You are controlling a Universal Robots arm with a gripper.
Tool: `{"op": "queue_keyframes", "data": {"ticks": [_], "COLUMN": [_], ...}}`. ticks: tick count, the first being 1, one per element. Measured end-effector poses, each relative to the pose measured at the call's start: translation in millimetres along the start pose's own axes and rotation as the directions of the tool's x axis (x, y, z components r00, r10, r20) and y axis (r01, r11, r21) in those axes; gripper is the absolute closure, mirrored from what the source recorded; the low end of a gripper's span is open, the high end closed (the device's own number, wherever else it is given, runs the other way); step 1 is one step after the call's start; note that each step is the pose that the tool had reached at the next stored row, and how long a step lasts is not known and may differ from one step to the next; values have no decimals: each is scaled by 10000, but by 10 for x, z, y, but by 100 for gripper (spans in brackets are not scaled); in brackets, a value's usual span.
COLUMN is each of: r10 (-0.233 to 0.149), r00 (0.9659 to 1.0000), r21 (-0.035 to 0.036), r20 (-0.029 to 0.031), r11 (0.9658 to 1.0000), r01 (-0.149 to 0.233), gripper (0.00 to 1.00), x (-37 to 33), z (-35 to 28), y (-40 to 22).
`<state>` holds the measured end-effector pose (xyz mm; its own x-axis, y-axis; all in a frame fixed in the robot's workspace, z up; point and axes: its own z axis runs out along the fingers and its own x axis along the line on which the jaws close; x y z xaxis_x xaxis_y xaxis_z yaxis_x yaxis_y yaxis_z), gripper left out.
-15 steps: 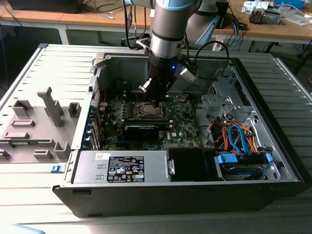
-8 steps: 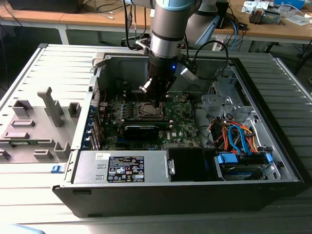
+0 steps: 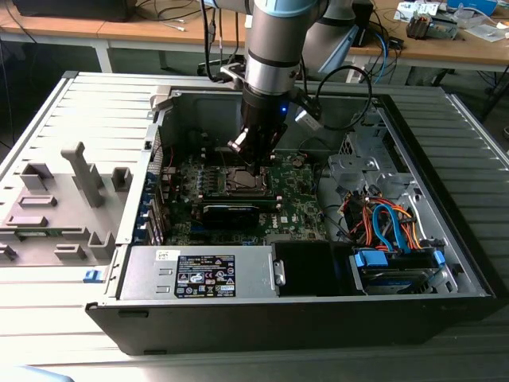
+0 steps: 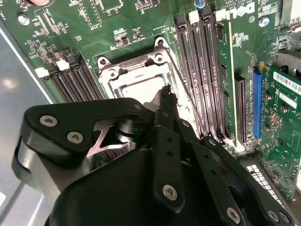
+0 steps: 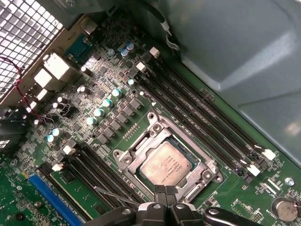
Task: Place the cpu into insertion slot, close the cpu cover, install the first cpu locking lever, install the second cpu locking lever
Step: 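Install the first cpu locking lever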
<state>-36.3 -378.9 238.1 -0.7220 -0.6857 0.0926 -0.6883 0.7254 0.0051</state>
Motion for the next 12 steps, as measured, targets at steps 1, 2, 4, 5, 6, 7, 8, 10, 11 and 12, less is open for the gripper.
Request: {"op": "queue_keyframes", "data": {"ticks": [1,2,4,5,6,7,8,10,11,12], "r10": [-49,-79,-136,-166,-223,-253,-282,-353,-398,-450], "r00": [10000,10000,9999,9999,9998,9997,9996,9994,9992,9990], "r21": [5,8,13,15,21,24,26,33,37,42], "r20": [0,-1,0,-1,-1,-1,-2,-2,-3,-3], "r11": [10000,10000,9999,9999,9997,9997,9996,9994,9992,9990], "r01": [49,79,136,166,223,253,282,353,398,450], "gripper": [89,89,89,89,89,89,89,89,89,89], "x": [0,0,0,0,0,0,0,0,0,0], "z": [0,0,0,0,0,0,0,0,0,0], "y": [0,0,0,0,0,0,0,0,0,0]}}
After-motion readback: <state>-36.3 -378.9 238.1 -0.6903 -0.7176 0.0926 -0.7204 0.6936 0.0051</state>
